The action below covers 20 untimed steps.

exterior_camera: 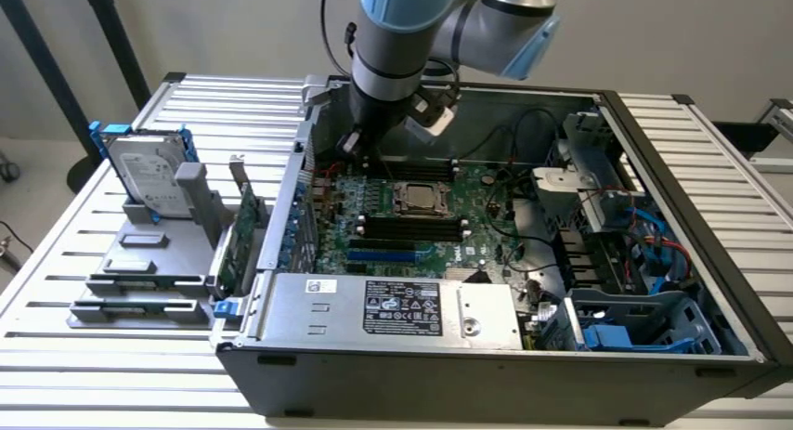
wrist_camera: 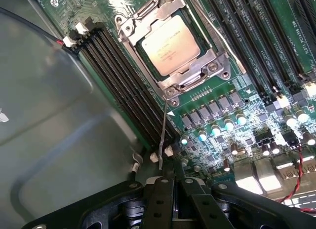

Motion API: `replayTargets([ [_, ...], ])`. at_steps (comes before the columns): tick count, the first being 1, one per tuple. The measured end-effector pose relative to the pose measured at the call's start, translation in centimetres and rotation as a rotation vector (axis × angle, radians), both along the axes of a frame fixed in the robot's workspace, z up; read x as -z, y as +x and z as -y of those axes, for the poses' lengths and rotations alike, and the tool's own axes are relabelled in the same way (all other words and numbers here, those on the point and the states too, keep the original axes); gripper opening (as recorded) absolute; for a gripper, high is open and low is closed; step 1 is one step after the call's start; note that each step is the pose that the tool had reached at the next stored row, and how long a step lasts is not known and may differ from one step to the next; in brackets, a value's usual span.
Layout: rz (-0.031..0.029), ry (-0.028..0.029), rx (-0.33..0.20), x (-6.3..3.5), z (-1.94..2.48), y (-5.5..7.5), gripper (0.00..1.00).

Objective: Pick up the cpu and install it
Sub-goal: 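Close the cpu cover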

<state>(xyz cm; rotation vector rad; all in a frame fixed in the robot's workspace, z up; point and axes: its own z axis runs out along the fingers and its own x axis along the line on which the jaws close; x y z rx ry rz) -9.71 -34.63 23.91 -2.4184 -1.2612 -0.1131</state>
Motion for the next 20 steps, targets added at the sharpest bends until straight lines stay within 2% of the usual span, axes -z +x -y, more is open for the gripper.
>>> replayTargets([
  [3,0.0066,0.0014,0.015,0.01,-0.07,0.00,0.11],
  [6,0.0169,0.0014,0.027,0.00,-0.20,-0.01,0.11],
  [16,0.0615,0.0022,0.036,-0.04,-0.57,0.24,0.11],
  [20,0.0830,0.0010,0.037,-0.05,-0.61,0.66,0.11],
])
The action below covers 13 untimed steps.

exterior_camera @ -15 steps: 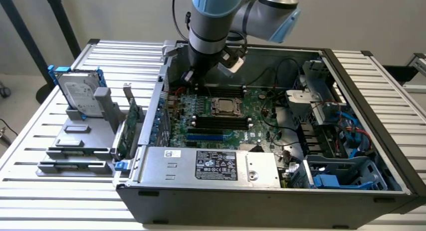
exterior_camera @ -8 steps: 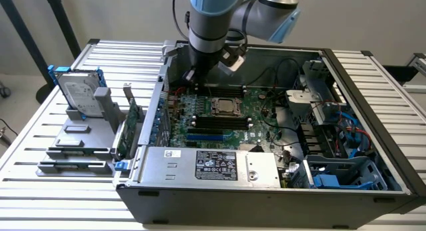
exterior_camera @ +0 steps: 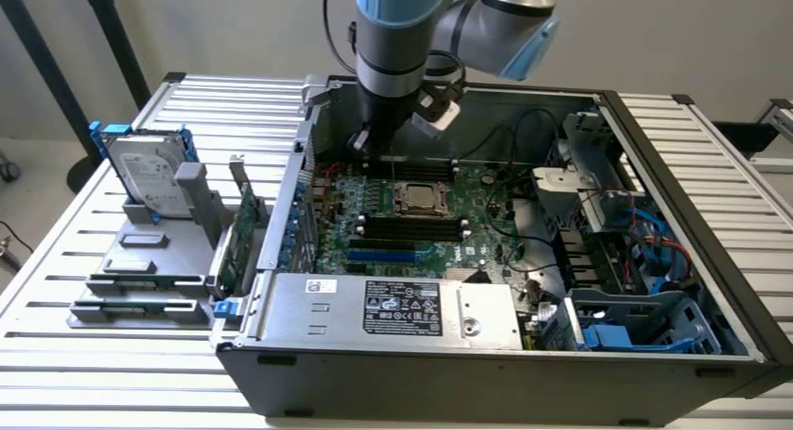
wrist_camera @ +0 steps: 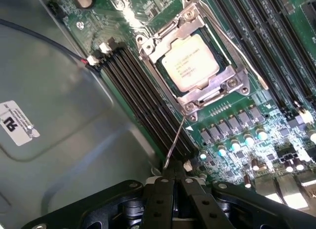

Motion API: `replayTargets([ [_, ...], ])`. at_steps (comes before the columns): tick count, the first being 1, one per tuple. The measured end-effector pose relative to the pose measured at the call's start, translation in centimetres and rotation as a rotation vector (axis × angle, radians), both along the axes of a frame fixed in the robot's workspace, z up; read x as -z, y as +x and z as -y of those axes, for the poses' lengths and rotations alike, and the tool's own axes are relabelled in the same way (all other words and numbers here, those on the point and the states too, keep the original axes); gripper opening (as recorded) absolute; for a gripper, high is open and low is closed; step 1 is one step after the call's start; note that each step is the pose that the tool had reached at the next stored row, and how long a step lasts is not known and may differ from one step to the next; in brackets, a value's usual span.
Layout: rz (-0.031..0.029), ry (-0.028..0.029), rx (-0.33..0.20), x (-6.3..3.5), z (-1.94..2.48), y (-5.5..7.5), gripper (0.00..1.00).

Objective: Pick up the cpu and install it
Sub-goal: 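Close the cpu cover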

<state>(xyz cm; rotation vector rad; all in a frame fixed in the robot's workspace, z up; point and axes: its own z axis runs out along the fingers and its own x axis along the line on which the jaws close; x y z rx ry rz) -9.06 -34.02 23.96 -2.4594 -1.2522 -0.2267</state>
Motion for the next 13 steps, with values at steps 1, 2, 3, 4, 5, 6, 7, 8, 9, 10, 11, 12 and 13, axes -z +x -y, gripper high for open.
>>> replayTargets([
  [1,0.0064,-0.0009,0.000,0.00,-0.01,0.1,0.11],
  [2,0.0128,-0.0020,0.000,0.00,-0.02,0.3,0.11],
  [3,0.0193,-0.0030,0.000,0.00,-0.03,0.4,0.11],
  [4,0.0260,-0.0043,0.000,0.00,-0.03,0.6,0.11],
  [5,0.0325,-0.0056,0.000,0.00,-0.03,0.7,0.11],
  [6,0.0387,-0.0069,0.000,0.01,-0.04,0.9,0.11],
  [7,0.0447,-0.0086,0.000,0.01,-0.04,1.2,0.11],
  [8,0.0499,-0.0106,0.000,0.01,-0.04,1.4,0.11],
  [9,0.0546,-0.0130,0.000,0.01,-0.04,1.6,0.11],
  [10,0.0587,-0.0161,0.000,0.01,-0.04,1.8,0.11],
  [11,0.0625,-0.0210,0.000,0.04,-0.04,2.0,0.11],
  [12,0.0658,-0.0285,0.000,0.07,-0.05,2.1,0.11],
  [13,0.0679,-0.0380,-0.001,0.10,-0.05,2.1,0.11],
])
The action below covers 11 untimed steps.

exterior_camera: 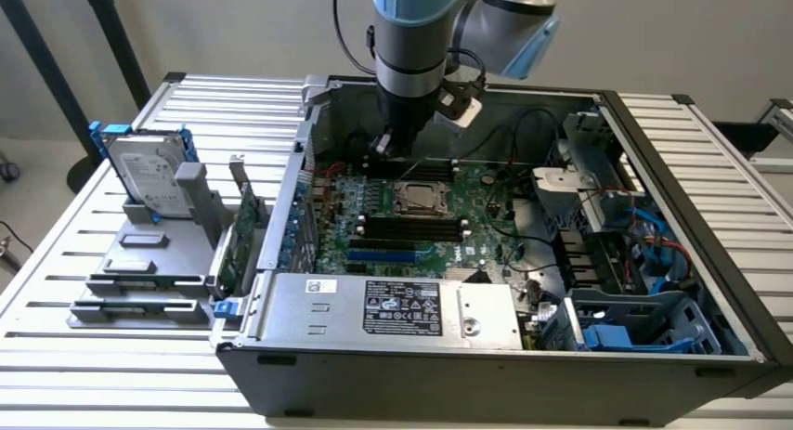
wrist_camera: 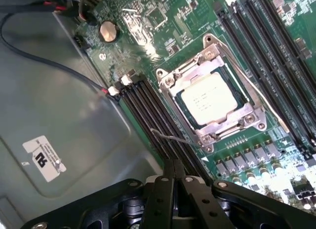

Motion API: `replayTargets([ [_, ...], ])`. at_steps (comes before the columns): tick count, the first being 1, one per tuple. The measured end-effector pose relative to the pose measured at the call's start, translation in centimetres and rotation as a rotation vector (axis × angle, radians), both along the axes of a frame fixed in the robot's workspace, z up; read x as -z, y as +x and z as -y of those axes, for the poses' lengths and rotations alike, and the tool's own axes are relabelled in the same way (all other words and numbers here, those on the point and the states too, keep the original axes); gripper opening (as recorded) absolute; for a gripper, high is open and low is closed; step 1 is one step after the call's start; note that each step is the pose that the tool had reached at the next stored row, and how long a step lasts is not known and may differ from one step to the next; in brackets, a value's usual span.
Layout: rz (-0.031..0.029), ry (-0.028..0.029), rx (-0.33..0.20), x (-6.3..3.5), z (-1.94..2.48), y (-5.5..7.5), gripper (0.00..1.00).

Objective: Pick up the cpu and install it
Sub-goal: 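Close the cpu cover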

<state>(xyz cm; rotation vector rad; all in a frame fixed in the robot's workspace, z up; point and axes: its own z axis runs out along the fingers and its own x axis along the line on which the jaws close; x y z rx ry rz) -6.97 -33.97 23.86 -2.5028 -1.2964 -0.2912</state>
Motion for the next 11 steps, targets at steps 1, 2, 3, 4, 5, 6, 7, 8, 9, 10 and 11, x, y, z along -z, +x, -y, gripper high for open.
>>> replayTargets([
  [1,0.0014,-0.0111,0.000,0.05,0.00,0.0,0.11],
  [2,0.0025,-0.0208,0.000,0.11,-0.01,0.0,0.11],
  [3,0.0032,-0.0293,0.000,0.18,-0.01,0.0,0.11],
  [4,0.0038,-0.0369,0.000,0.26,-0.02,0.0,0.11],
  [5,0.0045,-0.0427,0.000,0.37,-0.03,0.0,0.11],
  [6,0.0048,-0.0469,0.000,0.50,-0.05,0.0,0.11],
  [7,0.0050,-0.0495,0.000,0.66,-0.07,0.0,0.11],
  [8,0.0053,-0.0512,0.000,0.85,-0.09,0.0,0.11],
  [9,0.0055,-0.0523,0.000,1.03,-0.12,0.0,0.11],
  [10,0.0056,-0.0535,0.000,1.20,-0.13,0.0,0.11],
  [11,0.0058,-0.0544,0.000,1.39,-0.15,-0.1,0.11],
])
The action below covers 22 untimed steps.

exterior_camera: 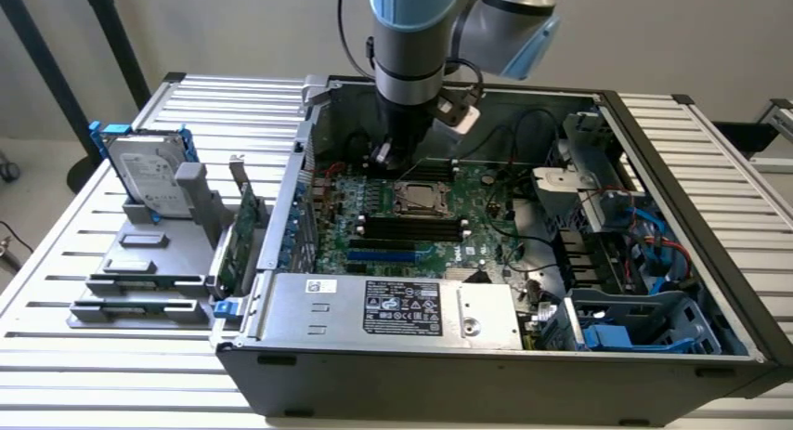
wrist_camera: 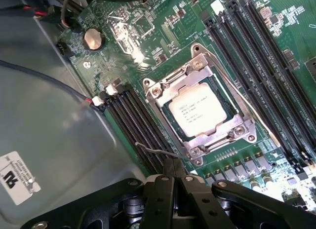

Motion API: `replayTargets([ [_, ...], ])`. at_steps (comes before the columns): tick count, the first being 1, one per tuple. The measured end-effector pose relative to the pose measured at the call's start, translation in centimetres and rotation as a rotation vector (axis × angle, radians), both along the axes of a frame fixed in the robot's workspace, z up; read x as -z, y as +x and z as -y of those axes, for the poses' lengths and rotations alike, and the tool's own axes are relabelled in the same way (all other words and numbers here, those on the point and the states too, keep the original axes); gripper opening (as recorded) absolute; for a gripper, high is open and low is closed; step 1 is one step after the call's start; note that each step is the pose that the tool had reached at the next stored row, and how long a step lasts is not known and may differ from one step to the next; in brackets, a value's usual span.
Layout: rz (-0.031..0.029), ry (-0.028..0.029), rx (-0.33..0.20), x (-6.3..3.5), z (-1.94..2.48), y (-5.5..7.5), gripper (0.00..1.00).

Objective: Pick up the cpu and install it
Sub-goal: 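Close the cpu cover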

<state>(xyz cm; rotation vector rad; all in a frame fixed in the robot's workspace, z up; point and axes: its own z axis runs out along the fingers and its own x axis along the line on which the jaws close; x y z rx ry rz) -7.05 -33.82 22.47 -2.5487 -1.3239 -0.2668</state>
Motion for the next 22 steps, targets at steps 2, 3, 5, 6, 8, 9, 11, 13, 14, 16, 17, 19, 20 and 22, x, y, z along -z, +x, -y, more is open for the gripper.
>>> replayTargets([
  [2,0.0006,-0.0018,0.000,0.36,-0.03,-0.1,0.11],
  [3,0.0011,-0.0025,0.000,0.54,-0.06,-0.2,0.11],
  [5,0.0027,-0.0038,0.000,0.91,-0.14,-0.4,0.11],
  [6,0.0037,-0.0045,0.000,1.08,-0.21,-0.5,0.11],
  [8,0.0052,-0.0064,0.000,1.41,-0.40,-0.7,0.11],
  [9,0.0055,-0.0075,0.000,1.54,-0.53,-0.7,0.11],
  [11,0.0061,-0.0093,0.000,1.74,-0.78,-0.7,0.11],
  [13,0.0071,-0.0113,0.000,1.93,-0.94,-0.7,0.11],
  [14,0.0078,-0.0124,0.000,2.00,-0.96,-0.7,0.11],
  [16,0.0088,-0.0156,0.000,2.11,-0.98,-0.7,0.11],
  [17,0.0091,-0.0172,0.000,2.15,-1.00,-0.7,0.11],
  [19,0.0096,-0.0200,0.000,2.23,-1.03,-0.7,0.11],
  [20,0.0096,-0.0213,0.000,2.27,-1.05,-0.7,0.11],
  [22,0.0096,-0.0236,0.000,2.32,-1.10,-0.7,0.11],
])
